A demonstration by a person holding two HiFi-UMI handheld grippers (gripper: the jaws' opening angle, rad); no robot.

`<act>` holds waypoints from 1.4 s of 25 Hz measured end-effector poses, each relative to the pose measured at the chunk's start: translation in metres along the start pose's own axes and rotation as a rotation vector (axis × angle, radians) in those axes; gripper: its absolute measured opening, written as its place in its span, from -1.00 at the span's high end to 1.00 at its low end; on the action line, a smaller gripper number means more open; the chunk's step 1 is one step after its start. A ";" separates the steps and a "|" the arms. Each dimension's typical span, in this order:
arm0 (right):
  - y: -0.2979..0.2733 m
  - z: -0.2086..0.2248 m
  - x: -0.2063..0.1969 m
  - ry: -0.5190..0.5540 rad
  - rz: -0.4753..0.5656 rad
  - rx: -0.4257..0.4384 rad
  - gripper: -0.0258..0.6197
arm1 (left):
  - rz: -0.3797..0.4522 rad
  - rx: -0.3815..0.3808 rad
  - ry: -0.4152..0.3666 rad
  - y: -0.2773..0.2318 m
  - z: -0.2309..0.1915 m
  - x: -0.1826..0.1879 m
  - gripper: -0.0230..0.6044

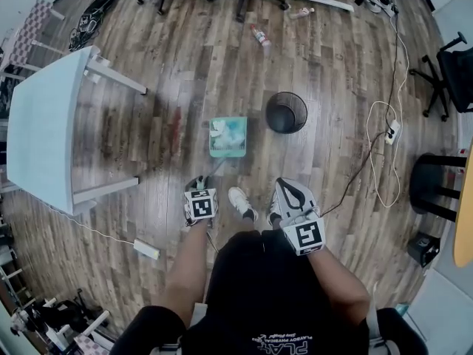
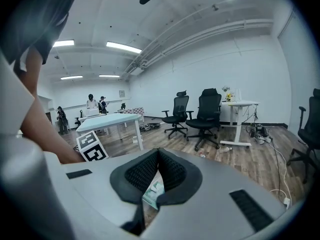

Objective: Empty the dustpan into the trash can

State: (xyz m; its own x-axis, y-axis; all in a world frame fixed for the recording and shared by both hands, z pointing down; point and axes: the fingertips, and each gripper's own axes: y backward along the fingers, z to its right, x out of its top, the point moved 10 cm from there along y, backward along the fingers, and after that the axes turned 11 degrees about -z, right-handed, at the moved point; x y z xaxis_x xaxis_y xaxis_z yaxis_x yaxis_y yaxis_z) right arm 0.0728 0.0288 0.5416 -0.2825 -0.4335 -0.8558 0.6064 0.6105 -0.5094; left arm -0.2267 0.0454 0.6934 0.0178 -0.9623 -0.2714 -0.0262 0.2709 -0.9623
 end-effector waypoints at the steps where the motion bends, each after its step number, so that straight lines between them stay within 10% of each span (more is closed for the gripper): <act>1: 0.001 0.002 0.001 0.004 -0.006 0.001 0.85 | 0.015 0.005 0.005 0.007 0.003 0.000 0.61; 19: 0.053 0.062 0.001 0.079 0.061 -0.019 0.85 | 0.245 0.057 -0.024 0.127 0.078 -0.009 0.61; 35: 0.087 0.077 -0.007 0.053 0.057 -0.181 0.85 | 0.306 0.121 -0.377 0.128 0.105 0.034 0.61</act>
State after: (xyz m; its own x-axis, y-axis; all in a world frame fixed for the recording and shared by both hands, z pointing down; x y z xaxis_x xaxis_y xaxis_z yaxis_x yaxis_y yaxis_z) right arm 0.1849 0.0343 0.5102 -0.2935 -0.3620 -0.8848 0.4807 0.7441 -0.4639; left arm -0.1241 0.0496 0.5585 0.3880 -0.7687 -0.5085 0.0290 0.5616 -0.8269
